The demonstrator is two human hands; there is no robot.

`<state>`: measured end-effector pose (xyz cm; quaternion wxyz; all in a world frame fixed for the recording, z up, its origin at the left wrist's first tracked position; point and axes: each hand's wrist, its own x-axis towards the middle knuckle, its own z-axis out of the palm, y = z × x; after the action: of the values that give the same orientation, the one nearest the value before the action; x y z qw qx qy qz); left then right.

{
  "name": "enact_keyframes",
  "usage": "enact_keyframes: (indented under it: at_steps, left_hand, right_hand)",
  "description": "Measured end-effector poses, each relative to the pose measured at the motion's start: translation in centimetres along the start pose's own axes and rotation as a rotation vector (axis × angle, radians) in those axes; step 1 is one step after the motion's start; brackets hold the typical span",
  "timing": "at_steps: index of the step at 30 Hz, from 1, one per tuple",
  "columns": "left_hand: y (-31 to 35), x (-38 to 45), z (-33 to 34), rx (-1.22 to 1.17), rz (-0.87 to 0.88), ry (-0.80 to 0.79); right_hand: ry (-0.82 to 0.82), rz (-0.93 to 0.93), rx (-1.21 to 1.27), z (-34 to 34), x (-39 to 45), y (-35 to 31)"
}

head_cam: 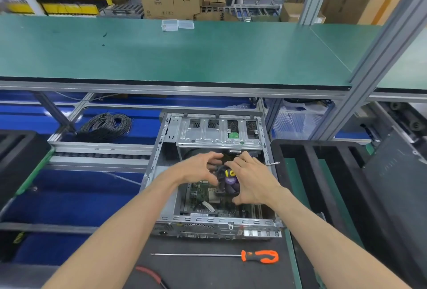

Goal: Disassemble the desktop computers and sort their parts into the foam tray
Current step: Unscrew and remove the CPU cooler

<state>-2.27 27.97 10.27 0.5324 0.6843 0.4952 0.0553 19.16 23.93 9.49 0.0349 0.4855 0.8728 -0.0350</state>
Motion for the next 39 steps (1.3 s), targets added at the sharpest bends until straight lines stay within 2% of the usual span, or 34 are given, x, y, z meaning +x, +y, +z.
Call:
enact_keyframes:
  at_steps: [2, 6, 15, 22, 25, 31, 39]
  left_hand:
    - [0.2, 0.1, -1.3, 0.055, -0.018, 0.035]
    - [0.0, 1.0, -2.4, 0.396, -0.068, 0.16]
    - [-1.8, 2.0, -1.3, 0.926, -0.332, 0.063]
    - [-1.7, 3.7, 0.6, 1.358, -0.242, 0.045]
    - [-2.2, 4.4, 1.9, 1.38, -0.201, 0.067]
    - [-3.0, 5.0, 2.6, 1.279, -0.205, 0.084]
    - [-3.2, 5.4, 2.4, 1.31, -0.184, -0.015]
  right_hand:
    - [-0.001, -0.009, -0.016, 0.1, -0.3, 0.1]
    - [0.003, -0.021, -0.023, 0.4, -0.7, 0.2]
    - [0.029, -0.013, 0.024, 0.7, -0.8, 0.0]
    - [0.038, 0.006, 0.03, 0.7, -0.6, 0.0]
    - [0.039, 0.011, 0.024, 0.8, -0.6, 0.0]
    - [0.034, 0.013, 0.022, 0.9, -0.5, 0.1]
    - [0.012, 0.01, 0.021, 0.8, -0.5, 0.1]
